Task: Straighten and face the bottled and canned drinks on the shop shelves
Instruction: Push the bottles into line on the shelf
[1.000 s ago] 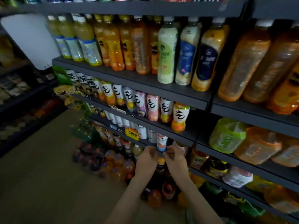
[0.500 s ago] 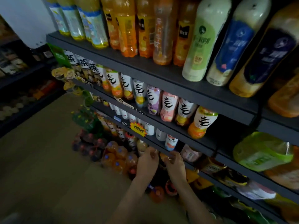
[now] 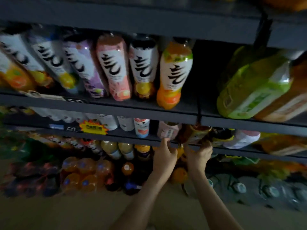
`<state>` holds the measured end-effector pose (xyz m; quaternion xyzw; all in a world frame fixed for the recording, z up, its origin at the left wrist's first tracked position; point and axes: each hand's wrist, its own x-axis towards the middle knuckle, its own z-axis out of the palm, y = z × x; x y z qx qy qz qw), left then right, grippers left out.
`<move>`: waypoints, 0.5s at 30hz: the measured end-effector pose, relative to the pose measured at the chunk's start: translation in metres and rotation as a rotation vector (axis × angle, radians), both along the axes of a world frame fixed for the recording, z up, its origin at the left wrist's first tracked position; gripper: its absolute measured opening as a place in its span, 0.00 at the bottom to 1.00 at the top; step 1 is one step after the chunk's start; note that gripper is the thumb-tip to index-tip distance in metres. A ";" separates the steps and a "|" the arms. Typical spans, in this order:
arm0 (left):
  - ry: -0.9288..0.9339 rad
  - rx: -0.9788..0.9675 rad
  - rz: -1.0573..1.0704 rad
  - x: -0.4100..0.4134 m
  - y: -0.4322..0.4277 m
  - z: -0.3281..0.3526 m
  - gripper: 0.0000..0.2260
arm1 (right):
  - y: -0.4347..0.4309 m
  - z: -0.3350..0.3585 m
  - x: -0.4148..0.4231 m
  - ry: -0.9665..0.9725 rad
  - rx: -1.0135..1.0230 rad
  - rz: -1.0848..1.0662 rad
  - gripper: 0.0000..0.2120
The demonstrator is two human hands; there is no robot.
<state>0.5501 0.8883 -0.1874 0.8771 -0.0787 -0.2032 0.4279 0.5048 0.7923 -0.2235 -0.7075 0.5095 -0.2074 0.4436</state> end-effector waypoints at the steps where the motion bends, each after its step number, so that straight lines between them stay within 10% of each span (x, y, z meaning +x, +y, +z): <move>1: -0.031 -0.004 -0.022 -0.002 -0.011 -0.007 0.17 | -0.009 -0.004 0.000 -0.011 -0.013 -0.011 0.35; 15: -0.693 -0.244 0.171 -0.013 -0.134 -0.154 0.35 | -0.108 -0.116 -0.008 -0.347 -0.710 -0.125 0.44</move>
